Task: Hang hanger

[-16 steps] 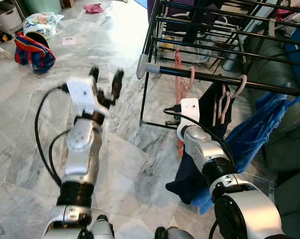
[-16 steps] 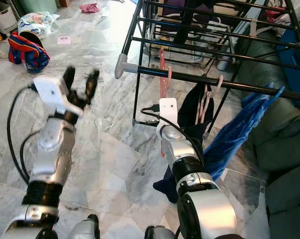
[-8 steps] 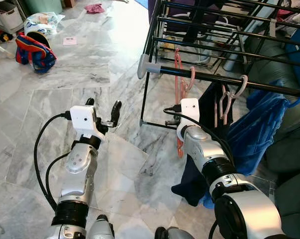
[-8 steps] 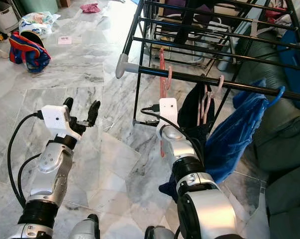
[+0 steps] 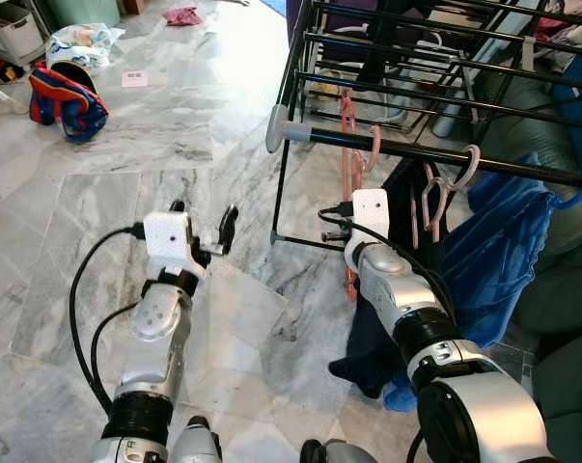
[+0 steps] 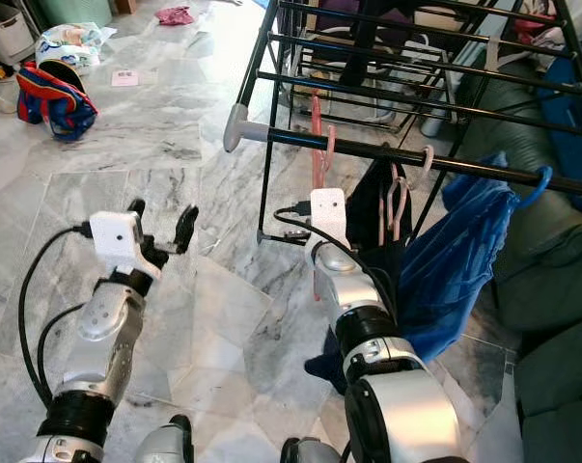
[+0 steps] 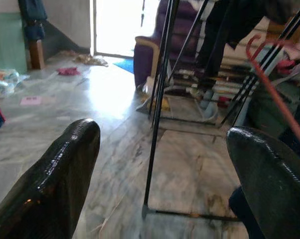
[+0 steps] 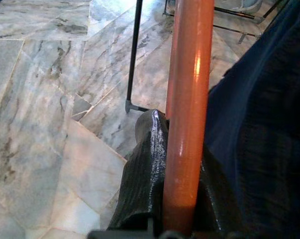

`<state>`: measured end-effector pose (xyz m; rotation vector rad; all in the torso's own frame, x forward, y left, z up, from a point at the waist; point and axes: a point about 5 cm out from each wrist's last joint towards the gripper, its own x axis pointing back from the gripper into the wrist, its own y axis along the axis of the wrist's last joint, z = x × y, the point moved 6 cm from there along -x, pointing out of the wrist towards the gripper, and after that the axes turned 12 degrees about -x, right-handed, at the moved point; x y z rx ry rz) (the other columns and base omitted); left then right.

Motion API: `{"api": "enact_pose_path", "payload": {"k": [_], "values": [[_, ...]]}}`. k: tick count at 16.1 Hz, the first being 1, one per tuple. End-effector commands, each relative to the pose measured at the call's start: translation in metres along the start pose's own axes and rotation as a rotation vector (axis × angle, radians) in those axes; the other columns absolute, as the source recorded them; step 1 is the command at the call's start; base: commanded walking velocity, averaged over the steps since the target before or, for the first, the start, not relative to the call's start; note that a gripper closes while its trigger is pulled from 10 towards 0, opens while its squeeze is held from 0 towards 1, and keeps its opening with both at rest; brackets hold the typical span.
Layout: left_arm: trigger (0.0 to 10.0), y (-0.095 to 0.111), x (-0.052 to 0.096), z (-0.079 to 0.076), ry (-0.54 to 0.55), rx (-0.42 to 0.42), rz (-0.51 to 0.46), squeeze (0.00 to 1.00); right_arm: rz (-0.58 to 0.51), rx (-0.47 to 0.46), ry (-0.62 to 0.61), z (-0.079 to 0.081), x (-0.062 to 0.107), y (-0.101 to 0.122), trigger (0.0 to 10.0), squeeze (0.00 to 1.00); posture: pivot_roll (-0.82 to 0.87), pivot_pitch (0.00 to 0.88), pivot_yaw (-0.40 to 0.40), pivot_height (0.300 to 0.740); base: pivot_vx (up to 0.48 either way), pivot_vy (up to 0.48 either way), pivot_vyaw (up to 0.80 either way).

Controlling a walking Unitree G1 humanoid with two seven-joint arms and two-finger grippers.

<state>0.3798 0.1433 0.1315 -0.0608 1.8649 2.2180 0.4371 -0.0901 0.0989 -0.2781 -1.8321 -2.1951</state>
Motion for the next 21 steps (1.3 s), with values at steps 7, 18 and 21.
{"api": "enact_pose_path", "payload": {"k": [7,18,21], "values": [[10.0,-0.038,0.022,-0.006,0.000,-0.016,0.136,0.00,0.018,0.023,-0.008,-0.005,0.004,-0.017,10.0,0.00,0.15,0.188,-0.071,0.740,0.000,0.000,0.00],[10.0,-0.018,0.012,-0.007,0.022,-0.039,0.069,0.00,-0.144,0.020,0.035,0.000,0.007,0.018,10.0,0.00,0.15,0.194,-0.076,0.740,0.000,0.000,0.00],[10.0,-0.015,0.009,-0.007,0.030,-0.035,0.068,0.00,-0.211,0.056,0.049,0.000,0.012,0.022,10.0,0.00,0.14,0.198,-0.076,0.740,0.000,0.000,0.00]]}}
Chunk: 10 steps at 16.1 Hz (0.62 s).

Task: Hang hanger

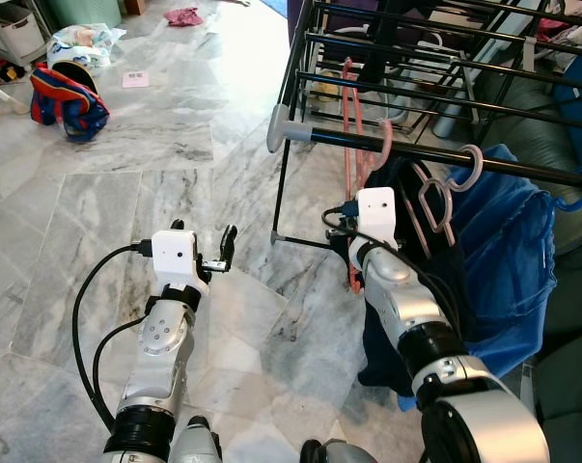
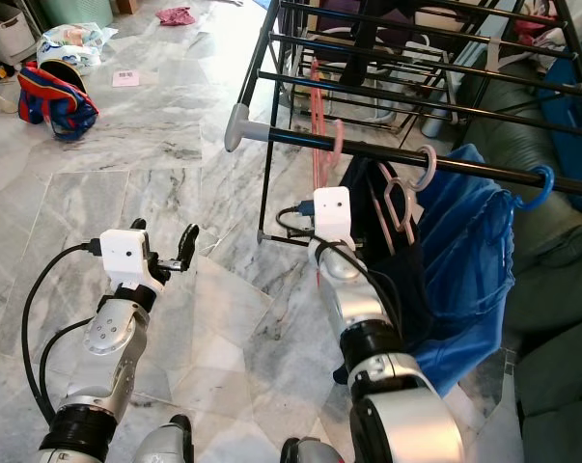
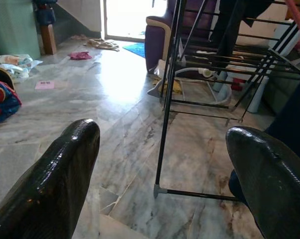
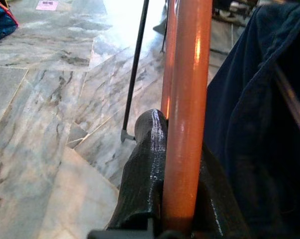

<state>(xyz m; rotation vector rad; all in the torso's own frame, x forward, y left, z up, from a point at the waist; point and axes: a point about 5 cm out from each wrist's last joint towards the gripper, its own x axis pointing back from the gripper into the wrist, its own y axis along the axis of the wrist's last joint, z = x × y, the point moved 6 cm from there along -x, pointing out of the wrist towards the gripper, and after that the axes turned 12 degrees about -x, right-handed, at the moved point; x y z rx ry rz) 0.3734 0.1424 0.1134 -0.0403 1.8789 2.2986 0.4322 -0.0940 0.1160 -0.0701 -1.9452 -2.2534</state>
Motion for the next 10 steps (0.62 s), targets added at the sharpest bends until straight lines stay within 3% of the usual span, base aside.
{"api": "enact_pose_path", "payload": {"k": [1,9,10], "values": [[10.0,0.001,0.000,-0.002,0.000,-0.006,0.004,0.00,-0.049,0.016,0.012,0.000,0.003,0.007,10.0,0.00,0.14,0.198,-0.076,0.740,0.000,0.000,0.00],[10.0,-0.010,0.011,-0.003,-0.055,-0.033,0.046,0.00,-0.103,0.078,-0.004,-0.023,0.038,-0.021,10.0,0.00,0.09,0.206,-0.062,0.740,0.000,0.000,0.00],[10.0,-0.010,0.011,-0.010,-0.065,-0.022,0.051,0.00,-0.111,0.078,-0.024,-0.029,0.046,-0.023,10.0,0.00,0.08,0.205,-0.054,0.740,0.000,0.000,0.00]]}}
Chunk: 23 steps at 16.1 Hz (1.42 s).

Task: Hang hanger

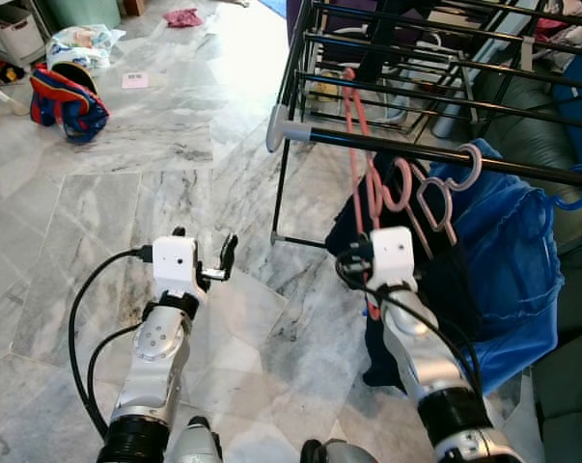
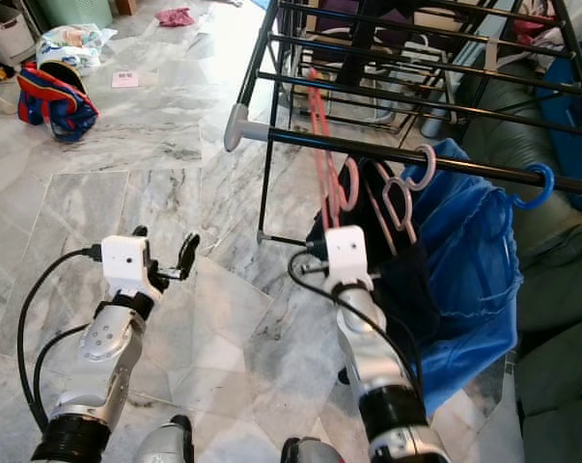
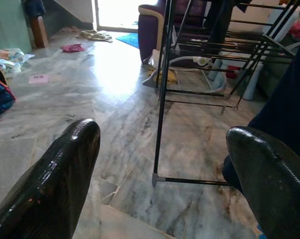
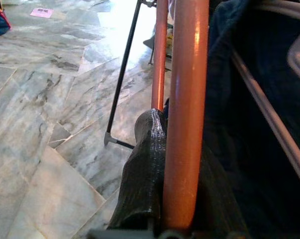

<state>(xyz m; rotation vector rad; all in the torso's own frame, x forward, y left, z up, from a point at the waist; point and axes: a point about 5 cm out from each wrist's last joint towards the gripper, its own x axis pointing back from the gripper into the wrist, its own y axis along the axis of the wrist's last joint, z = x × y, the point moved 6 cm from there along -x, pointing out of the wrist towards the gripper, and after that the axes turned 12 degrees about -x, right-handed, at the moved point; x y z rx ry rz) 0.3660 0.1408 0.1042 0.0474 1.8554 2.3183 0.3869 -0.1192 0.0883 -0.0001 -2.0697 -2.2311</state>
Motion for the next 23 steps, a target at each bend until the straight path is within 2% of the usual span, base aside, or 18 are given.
{"api": "enact_pose_path", "payload": {"k": [1,5,7,10,12,13,16,17,20,23], "values": [[10.0,-0.002,0.001,-0.012,-0.025,-0.003,0.015,0.00,-0.031,0.006,-0.022,-0.008,0.005,0.005,10.0,0.00,0.07,0.209,-0.050,0.740,0.000,0.000,0.00],[10.0,-0.004,0.006,-0.021,-0.061,0.009,0.028,0.00,-0.016,0.003,-0.036,-0.006,0.020,-0.007,10.0,0.00,0.06,0.219,-0.044,0.740,0.000,0.000,0.00],[10.0,-0.008,0.011,-0.018,-0.074,-0.005,0.037,0.00,-0.009,-0.010,-0.048,-0.005,0.025,-0.011,10.0,0.00,0.07,0.215,-0.051,0.740,0.000,0.255,0.00],[10.0,-0.016,0.016,-0.007,-0.050,-0.025,0.059,0.00,0.008,-0.027,-0.020,0.007,0.025,-0.017,10.0,0.00,0.08,0.208,-0.058,0.740,0.000,0.280,0.00],[10.0,-0.012,0.012,-0.004,-0.029,-0.018,0.057,0.00,0.013,-0.033,0.013,0.011,0.025,-0.016,10.0,0.00,0.09,0.215,-0.042,0.740,0.000,0.377,0.00],[10.0,-0.013,0.011,-0.004,-0.030,-0.020,0.059,0.00,0.034,-0.015,0.013,0.011,0.024,-0.023,10.0,0.00,0.09,0.211,-0.039,0.740,0.000,0.405,0.00],[10.0,-0.010,0.004,-0.004,-0.040,-0.031,0.049,0.00,0.053,-0.051,-0.021,0.004,0.024,-0.026,10.0,0.00,0.08,0.217,-0.043,0.740,0.000,0.480,0.00],[10.0,-0.009,0.000,0.001,-0.018,-0.022,0.050,0.00,0.061,-0.051,-0.021,0.003,0.025,-0.028,10.0,0.00,0.06,0.216,-0.040,0.740,0.000,0.480,0.00],[10.0,-0.007,-0.003,-0.005,-0.038,-0.025,0.046,0.00,0.080,-0.076,-0.048,-0.002,0.028,-0.033,10.0,0.00,0.05,0.223,-0.042,0.740,0.000,0.447,-0.16],[10.0,-0.011,-0.003,-0.013,-0.073,-0.027,0.046,0.00,0.087,-0.070,-0.065,-0.007,0.030,-0.036,10.0,0.00,0.04,0.217,-0.027,0.740,0.000,0.000,-0.51]]}}
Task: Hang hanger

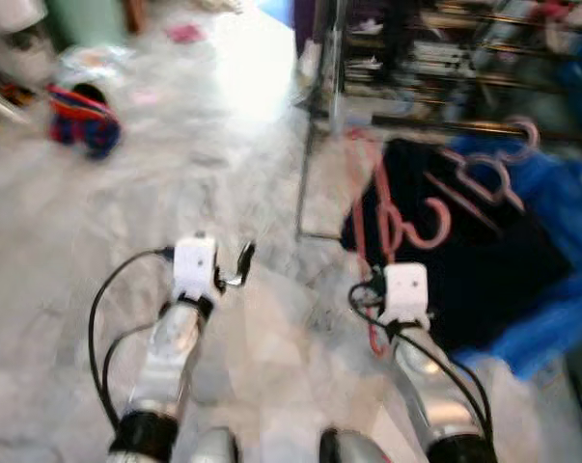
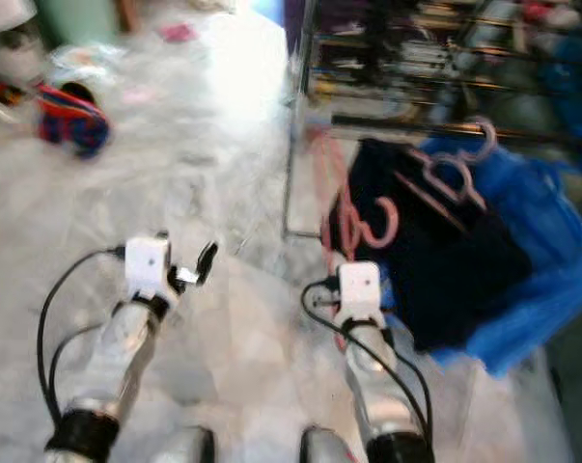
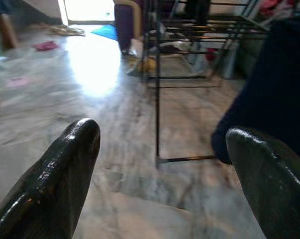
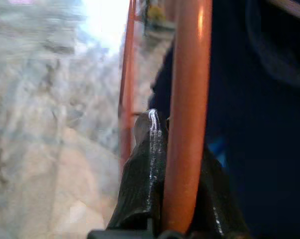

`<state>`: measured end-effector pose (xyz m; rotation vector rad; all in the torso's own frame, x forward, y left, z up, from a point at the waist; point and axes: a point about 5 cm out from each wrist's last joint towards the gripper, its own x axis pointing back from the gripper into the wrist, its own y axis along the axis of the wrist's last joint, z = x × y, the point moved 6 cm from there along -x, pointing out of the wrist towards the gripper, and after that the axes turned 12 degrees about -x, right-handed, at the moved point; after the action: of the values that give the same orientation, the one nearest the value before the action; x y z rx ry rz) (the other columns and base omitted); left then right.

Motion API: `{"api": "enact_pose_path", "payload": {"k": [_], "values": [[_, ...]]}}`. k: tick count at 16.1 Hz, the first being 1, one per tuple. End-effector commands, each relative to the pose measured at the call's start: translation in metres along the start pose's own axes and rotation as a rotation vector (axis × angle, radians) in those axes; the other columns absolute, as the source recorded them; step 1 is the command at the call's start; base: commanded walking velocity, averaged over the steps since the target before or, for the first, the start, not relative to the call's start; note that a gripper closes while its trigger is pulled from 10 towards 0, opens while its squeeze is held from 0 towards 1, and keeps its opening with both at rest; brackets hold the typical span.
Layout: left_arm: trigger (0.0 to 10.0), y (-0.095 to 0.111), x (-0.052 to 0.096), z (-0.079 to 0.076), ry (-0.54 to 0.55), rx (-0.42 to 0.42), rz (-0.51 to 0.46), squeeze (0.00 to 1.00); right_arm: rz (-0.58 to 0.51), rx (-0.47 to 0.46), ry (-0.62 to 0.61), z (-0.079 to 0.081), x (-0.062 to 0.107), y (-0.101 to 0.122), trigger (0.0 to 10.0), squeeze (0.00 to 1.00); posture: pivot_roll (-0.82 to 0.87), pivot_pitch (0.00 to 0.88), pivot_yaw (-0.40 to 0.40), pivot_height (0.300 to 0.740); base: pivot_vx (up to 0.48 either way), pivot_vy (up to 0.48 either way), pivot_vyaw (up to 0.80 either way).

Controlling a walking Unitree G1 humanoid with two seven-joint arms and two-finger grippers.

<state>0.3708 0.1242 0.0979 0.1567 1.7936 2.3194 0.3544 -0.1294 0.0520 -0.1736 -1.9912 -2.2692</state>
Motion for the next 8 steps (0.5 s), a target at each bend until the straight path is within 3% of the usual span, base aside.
{"api": "enact_pose_path", "payload": {"k": [1,3,8], "values": [[10.0,-0.0105,0.0049,-0.0017,-0.017,-0.005,0.026,0.00,-0.003,-0.015,-0.012,-0.0011,-0.0005,0.0011,10.0,0.00,0.04,0.217,-0.024,0.740,0.000,0.000,-0.42],[10.0,-0.0129,0.0049,-0.0064,-0.041,0.002,0.031,0.00,0.000,-0.021,-0.024,-0.0033,-0.0010,0.0017,10.0,0.00,0.02,0.216,-0.017,0.740,0.000,0.000,-0.43],[10.0,-0.0085,0.0025,-0.0095,-0.049,0.008,0.001,0.00,0.009,-0.037,-0.033,-0.0094,0.0020,-0.0007,10.0,0.00,0.02,0.218,-0.017,0.740,0.000,0.000,0.00]]}}
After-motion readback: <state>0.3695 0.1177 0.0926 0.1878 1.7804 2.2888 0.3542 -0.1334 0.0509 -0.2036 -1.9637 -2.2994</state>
